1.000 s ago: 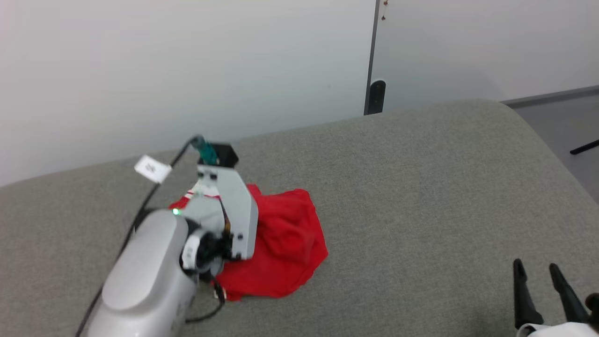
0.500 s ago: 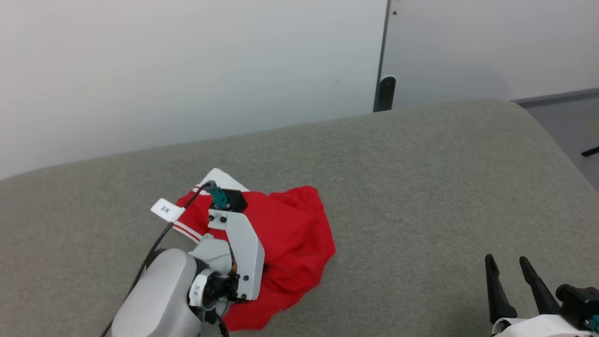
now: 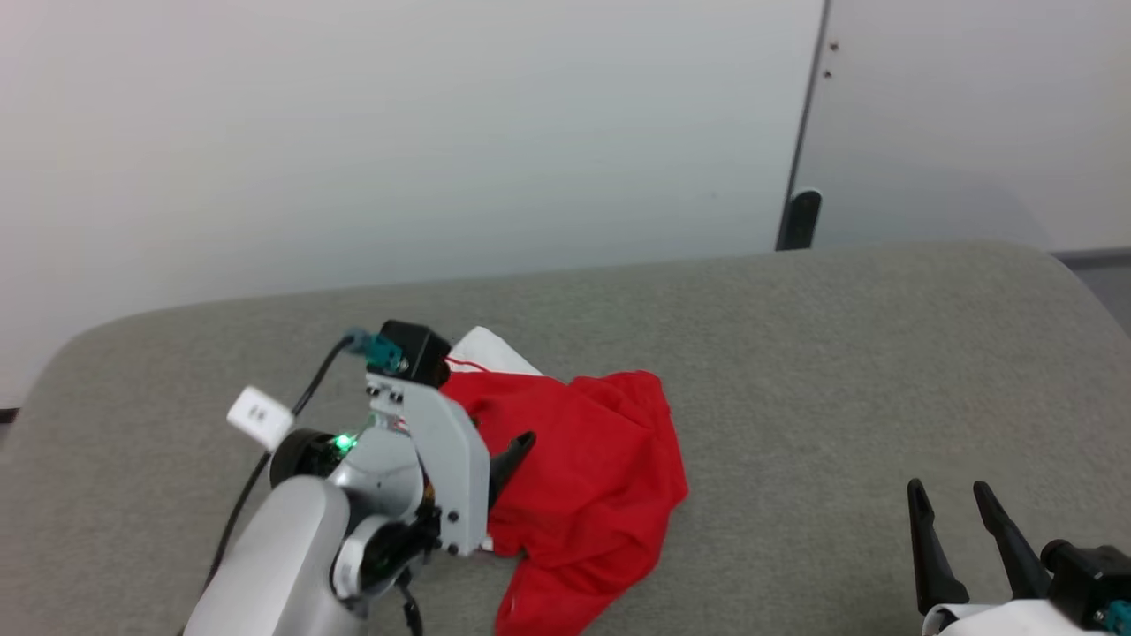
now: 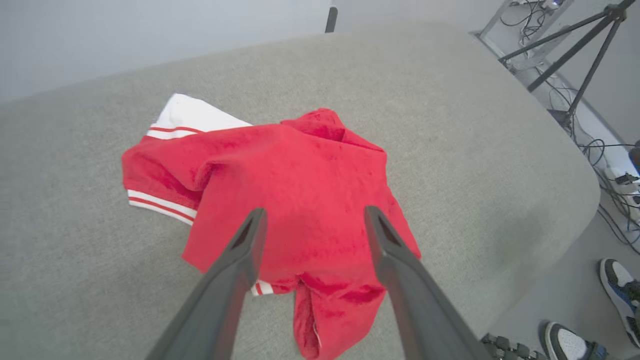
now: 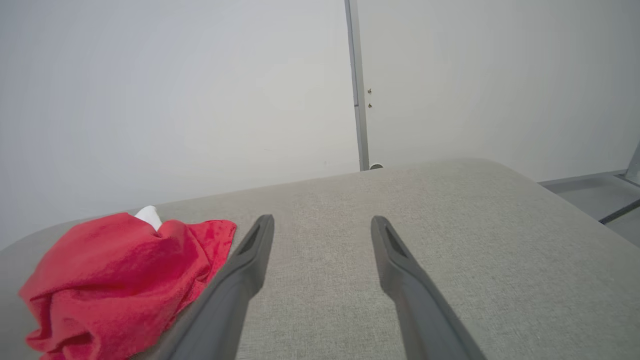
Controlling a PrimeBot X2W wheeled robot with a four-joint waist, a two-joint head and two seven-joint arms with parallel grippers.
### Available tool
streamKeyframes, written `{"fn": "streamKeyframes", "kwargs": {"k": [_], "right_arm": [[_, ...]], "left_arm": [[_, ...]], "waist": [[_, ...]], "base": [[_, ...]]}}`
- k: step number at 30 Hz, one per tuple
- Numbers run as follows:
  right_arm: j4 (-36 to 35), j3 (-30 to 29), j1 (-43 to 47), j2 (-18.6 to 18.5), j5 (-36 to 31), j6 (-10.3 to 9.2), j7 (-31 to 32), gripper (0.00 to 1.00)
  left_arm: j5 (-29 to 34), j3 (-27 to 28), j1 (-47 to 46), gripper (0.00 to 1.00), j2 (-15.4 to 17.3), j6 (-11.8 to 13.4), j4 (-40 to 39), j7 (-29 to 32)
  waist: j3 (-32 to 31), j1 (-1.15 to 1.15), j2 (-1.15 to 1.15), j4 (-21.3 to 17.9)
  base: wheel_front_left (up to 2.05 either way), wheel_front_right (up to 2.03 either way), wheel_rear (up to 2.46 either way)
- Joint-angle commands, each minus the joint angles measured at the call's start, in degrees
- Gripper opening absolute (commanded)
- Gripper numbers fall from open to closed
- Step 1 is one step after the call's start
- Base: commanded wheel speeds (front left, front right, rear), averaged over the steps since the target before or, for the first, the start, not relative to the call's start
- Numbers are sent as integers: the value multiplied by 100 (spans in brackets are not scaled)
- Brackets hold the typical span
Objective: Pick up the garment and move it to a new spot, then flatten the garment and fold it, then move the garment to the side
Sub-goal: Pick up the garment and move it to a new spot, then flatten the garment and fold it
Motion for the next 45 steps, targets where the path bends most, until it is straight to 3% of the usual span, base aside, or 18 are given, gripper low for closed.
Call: {"fn": "streamKeyframes", "kwargs": {"k": [1,14,22,32,45], "right_arm": [[-23,36,97,-13,-60,22,-63,100],[135,202,339,-130,-51,22,-386,100],[205,186,471,-301,-254,22,-590,100],[232,-146,601,-296,-506,22,-758,100],[205,-169,592,-249,-565,22,-822,100]], "left_arm": [[65,-21,125,100,66,-163,-101,-234],[239,557,1207,100,203,-378,-395,-2900],[485,817,1857,100,303,-374,-109,-4334],[596,1080,2352,100,462,-229,425,-5199],[534,1195,2452,100,418,-188,580,-5479]], "waist": [[-119,0,0,145],[-294,0,0,528],[-356,0,0,820],[-403,0,0,1119],[-342,0,0,1178]], "base": [[0,0,0],[0,0,0],[0,0,0],[0,0,0],[0,0,0]]}}
